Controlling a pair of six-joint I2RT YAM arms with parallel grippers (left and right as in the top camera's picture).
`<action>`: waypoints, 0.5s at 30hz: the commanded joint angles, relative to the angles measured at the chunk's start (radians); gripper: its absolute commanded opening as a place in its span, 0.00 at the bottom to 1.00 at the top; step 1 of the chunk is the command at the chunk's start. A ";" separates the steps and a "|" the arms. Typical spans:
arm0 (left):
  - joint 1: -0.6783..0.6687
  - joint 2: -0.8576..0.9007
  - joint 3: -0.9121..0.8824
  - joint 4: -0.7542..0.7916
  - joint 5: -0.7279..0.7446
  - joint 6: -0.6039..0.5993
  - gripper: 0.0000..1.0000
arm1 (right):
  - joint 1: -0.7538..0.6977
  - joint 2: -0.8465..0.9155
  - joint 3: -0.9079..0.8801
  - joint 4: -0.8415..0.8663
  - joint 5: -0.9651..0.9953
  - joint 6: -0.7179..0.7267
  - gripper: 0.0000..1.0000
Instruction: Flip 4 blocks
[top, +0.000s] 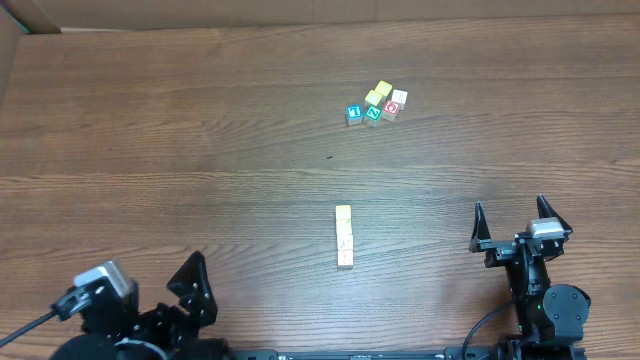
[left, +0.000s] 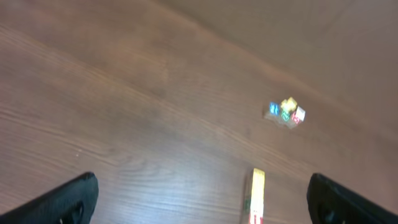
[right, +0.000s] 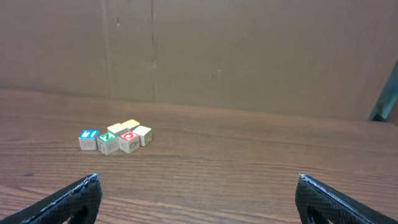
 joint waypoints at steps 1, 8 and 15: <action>-0.006 -0.127 -0.185 0.130 -0.031 0.008 1.00 | -0.003 -0.009 -0.011 0.003 0.013 -0.004 1.00; -0.006 -0.372 -0.544 0.616 -0.027 0.007 1.00 | -0.003 -0.009 -0.011 0.003 0.012 -0.004 1.00; -0.006 -0.413 -0.774 1.233 -0.030 0.009 1.00 | -0.003 -0.009 -0.011 0.003 0.012 -0.004 1.00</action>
